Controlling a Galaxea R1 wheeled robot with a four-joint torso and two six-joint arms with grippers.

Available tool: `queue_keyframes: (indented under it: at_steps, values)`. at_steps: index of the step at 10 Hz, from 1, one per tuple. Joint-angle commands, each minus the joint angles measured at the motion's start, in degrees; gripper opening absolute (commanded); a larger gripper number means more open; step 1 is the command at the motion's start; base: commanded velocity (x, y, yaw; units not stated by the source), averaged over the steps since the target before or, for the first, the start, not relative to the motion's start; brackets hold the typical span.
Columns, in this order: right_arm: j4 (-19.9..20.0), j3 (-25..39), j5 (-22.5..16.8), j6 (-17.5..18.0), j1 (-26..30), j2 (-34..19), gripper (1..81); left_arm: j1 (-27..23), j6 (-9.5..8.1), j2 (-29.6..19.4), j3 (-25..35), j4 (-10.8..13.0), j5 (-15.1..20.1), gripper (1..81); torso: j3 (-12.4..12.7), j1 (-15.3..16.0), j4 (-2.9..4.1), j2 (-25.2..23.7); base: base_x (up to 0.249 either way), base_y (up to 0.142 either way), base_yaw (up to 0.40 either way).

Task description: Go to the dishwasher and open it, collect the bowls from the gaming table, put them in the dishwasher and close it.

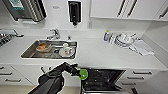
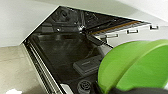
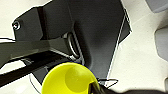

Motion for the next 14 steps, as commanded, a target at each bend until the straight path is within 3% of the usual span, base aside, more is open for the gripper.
queue_keyframes:
  at_steps: [1, 3, 4, 7, 11, 13, 14]
  values:
    - [-0.32, 0.3, -3.1, 0.13, 0.49, -0.3, 1.0, -9.4, -0.43, 3.28, 0.26, -1.5, 2.5, 1.0, 0.0, 0.0, 0.0, 0.0, 0.0, 0.0, 0.0]
    - [-0.32, 0.21, -3.1, 0.13, 0.67, -0.21, 1.0, -9.49, -0.18, 3.28, 1.4, -1.41, 2.59, 1.0, 0.0, 0.0, 0.0, 0.0, 0.0, 0.0, 0.0]
    - [-0.41, 0.21, -3.1, 0.13, 0.75, -0.21, 1.0, -9.75, -0.25, 3.28, 2.37, -1.41, 2.59, 81.1, 0.0, 0.0, 0.0, 0.0, 0.0, 0.0, 0.0]
    - [-0.41, 0.3, -3.1, 0.13, 0.93, -0.04, 1.0, -9.75, -0.08, 3.28, 2.9, -0.81, 2.5, 81.1, 0.0, 0.0, 0.0, 0.0, 0.0, 0.0, 0.0]
    - [-0.5, 0.21, -3.1, 0.05, 1.02, -0.04, 1.0, -6.86, 0.27, 3.28, 2.9, 2.36, 0.14, 81.1, 0.0, 0.0, 0.0, 0.0, 0.0, 0.0, 0.0]
    - [-0.49, 0.03, -3.1, 0.13, 1.02, -0.04, 1.0, -4.48, 0.53, 3.28, 2.9, 5.35, -0.4, 81.1, 0.0, 0.0, 0.0, 0.0, 0.0, 0.0, 0.0]
    - [-0.41, 0.03, -3.19, 0.13, 1.28, -0.04, 1.0, -3.25, 1.67, 3.28, 2.9, 5.44, -0.58, 81.1, 0.0, 0.0, 0.0, 0.0, 0.0, 0.0, 0.0]
